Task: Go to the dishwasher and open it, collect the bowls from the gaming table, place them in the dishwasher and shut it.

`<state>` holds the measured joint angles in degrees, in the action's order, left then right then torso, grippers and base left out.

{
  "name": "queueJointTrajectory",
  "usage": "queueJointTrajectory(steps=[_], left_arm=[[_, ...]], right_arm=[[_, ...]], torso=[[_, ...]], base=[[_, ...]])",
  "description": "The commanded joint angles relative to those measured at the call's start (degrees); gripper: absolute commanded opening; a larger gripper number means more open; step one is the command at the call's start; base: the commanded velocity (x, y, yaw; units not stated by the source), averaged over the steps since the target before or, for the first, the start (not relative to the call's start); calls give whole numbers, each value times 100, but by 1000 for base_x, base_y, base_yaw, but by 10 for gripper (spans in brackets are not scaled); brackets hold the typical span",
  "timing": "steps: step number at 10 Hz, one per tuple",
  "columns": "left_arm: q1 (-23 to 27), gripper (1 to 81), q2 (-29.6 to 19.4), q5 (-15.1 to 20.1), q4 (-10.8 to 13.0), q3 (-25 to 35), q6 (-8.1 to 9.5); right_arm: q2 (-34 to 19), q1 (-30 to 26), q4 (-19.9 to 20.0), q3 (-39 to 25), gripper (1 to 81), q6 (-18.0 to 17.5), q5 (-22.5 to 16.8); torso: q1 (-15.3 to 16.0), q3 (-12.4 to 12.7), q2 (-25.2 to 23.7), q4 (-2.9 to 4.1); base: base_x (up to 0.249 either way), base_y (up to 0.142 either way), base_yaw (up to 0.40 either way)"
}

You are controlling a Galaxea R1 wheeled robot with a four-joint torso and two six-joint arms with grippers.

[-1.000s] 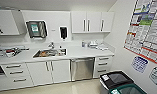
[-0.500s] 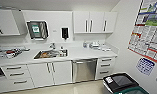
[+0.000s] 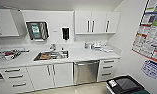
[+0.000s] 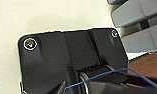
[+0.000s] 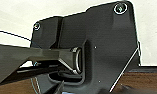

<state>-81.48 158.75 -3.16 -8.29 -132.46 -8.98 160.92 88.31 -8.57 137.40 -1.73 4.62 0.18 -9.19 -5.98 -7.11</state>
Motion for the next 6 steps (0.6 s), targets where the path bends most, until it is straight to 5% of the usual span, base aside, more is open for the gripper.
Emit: queueJointTrajectory(steps=[1,6], left_arm=[[295,811,-44,307,56,80,-24],[295,811,-53,298,56,62,-24]], right_arm=[[-119,-239,40,-21,811,6,-286],[-92,-247,40,-30,811,6,-286]], torso=[[0,0,0,0],[2,0,0,2]], base=[[149,0,0],[149,0,0]])
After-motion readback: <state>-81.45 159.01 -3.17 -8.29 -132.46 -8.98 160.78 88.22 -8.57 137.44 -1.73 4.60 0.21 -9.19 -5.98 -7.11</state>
